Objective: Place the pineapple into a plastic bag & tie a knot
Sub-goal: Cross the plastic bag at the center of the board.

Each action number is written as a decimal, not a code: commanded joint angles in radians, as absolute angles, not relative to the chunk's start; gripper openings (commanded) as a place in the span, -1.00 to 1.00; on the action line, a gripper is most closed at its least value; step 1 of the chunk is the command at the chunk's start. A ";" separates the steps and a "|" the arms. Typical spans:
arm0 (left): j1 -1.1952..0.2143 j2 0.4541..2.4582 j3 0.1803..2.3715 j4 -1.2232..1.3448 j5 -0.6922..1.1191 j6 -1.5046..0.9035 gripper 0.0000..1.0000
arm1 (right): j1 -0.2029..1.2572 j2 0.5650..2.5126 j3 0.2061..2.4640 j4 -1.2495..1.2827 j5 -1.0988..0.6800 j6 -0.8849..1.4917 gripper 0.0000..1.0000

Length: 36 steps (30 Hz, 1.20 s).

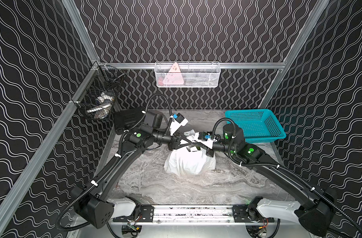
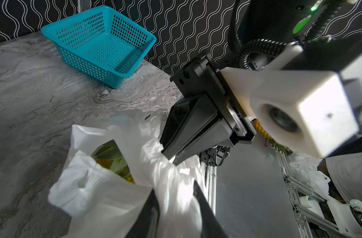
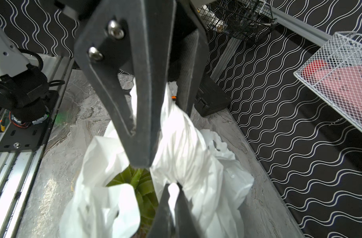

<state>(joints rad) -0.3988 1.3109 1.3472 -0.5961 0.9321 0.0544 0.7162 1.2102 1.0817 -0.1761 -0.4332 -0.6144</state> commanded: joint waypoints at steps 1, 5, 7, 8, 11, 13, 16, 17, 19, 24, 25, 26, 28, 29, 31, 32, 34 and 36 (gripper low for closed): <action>-0.398 1.320 1.352 -0.569 0.961 0.054 -0.40 | 0.718 1.206 1.097 -0.217 -0.480 -0.647 -1.00; -0.400 1.332 1.353 -0.559 0.945 0.045 -0.41 | 0.727 1.203 1.098 -0.233 -0.501 -0.658 -1.00; -0.399 1.336 1.351 -0.551 0.952 0.038 -0.45 | 0.730 1.203 1.095 -0.236 -0.506 -0.661 -1.00; -0.399 1.335 1.350 -0.546 0.952 0.036 -0.46 | 0.733 1.201 1.098 -0.237 -0.505 -0.660 -1.00; -0.399 1.336 1.347 -0.535 0.949 0.030 -0.46 | 0.739 1.207 1.109 -0.260 -0.507 -0.670 -1.00; -0.398 1.339 1.348 -0.534 0.956 0.029 -0.42 | 0.742 1.210 1.115 -0.266 -0.501 -0.676 -1.00; -0.399 1.343 1.351 -0.540 0.957 0.032 -0.40 | 0.747 1.213 1.117 -0.265 -0.484 -0.688 -1.00; -0.399 1.343 1.351 -0.542 0.959 0.033 -0.40 | 0.748 1.214 1.120 -0.267 -0.482 -0.691 -1.00; -0.399 1.344 1.351 -0.542 0.957 0.033 -0.41 | 0.751 1.216 1.126 -0.273 -0.480 -0.696 -1.00; -0.399 1.344 1.350 -0.528 0.958 0.031 -0.70 | 0.763 1.228 1.126 -0.321 -0.461 -0.739 -1.00; -0.399 1.346 1.357 -0.545 0.955 0.049 -0.88 | 0.765 1.231 1.160 -0.341 -0.447 -0.750 -1.00; -0.400 1.346 1.370 -0.573 0.946 0.075 -1.00 | 0.768 1.232 1.167 -0.361 -0.438 -0.759 -1.00; -0.399 1.335 1.383 -0.585 0.931 0.118 -1.00 | 0.768 1.232 1.187 -0.414 -0.441 -0.754 -0.85; -0.399 1.326 1.381 -0.573 0.917 0.126 -1.00 | 0.767 1.230 1.204 -0.466 -0.456 -0.751 -0.70; -0.400 1.303 1.372 -0.541 0.890 0.155 -1.00 | 0.760 1.231 1.293 -0.658 -0.475 -0.798 -0.36; -0.399 1.299 1.370 -0.536 0.887 0.170 -1.00 | 0.759 1.234 1.345 -0.748 -0.464 -0.800 -0.27; -0.399 1.299 1.375 -0.535 0.892 0.196 -1.00 | 0.732 1.238 1.483 -0.936 -0.474 -0.788 -0.07; -0.399 1.308 1.376 -0.528 0.908 0.205 -1.00 | 0.699 1.219 1.585 -1.049 -0.512 -0.781 0.15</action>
<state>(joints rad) -0.3996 1.3064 1.3685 -0.5755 0.8860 0.1383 0.7246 1.2354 1.4963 -0.7628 -0.4610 -0.7578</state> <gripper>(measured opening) 0.063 0.534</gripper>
